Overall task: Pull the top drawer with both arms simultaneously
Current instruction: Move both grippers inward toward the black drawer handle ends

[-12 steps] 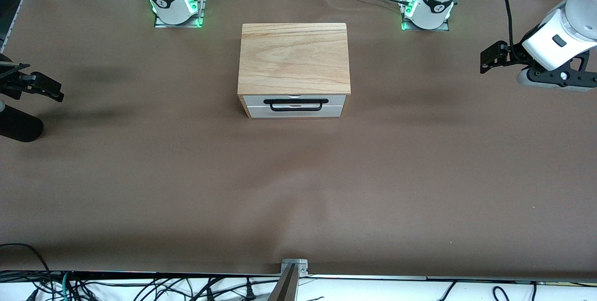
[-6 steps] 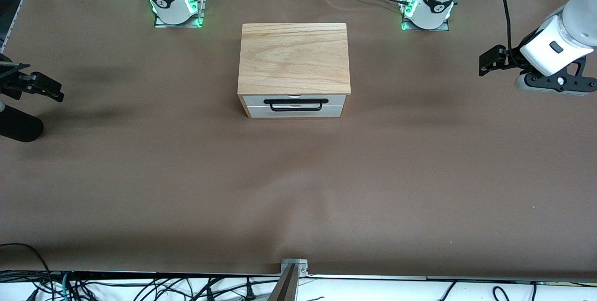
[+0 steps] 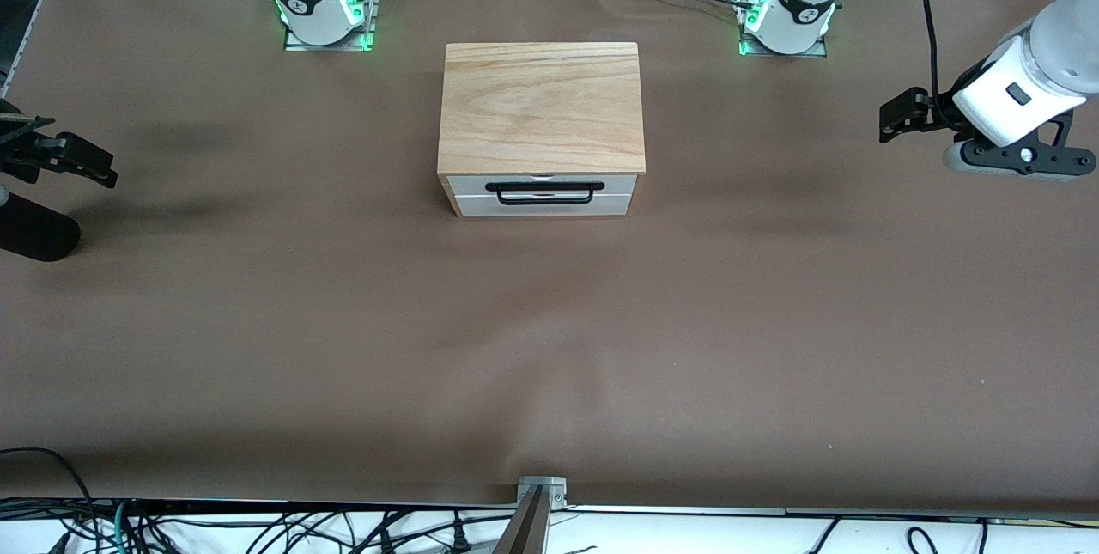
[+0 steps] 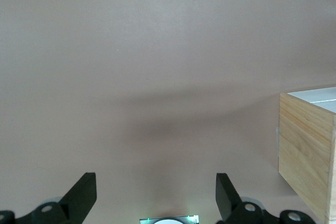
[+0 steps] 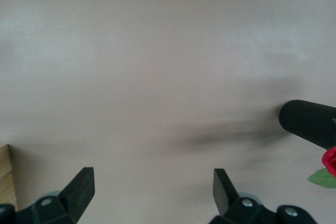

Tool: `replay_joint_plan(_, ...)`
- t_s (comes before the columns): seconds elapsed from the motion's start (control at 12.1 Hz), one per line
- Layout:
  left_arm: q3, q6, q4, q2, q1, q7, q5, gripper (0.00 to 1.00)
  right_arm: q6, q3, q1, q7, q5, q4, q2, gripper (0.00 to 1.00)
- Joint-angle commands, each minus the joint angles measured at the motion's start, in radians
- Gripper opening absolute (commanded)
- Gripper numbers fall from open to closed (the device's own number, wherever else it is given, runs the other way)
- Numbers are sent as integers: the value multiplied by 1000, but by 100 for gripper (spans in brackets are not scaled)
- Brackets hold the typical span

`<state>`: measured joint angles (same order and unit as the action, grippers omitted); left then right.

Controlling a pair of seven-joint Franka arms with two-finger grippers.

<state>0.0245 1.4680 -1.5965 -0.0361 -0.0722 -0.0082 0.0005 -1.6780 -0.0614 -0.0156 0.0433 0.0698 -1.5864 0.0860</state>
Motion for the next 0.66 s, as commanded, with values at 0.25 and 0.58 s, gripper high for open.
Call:
replay_joint_plan(0.25,6,110,-48,-68,0,8,-17,100,6,11,-7,-6,-15,14,35,100)
replay_joint_plan(0.58,8,323,-159,-140,0,8,-86,100,6,14,0,6,-82,11,83,100)
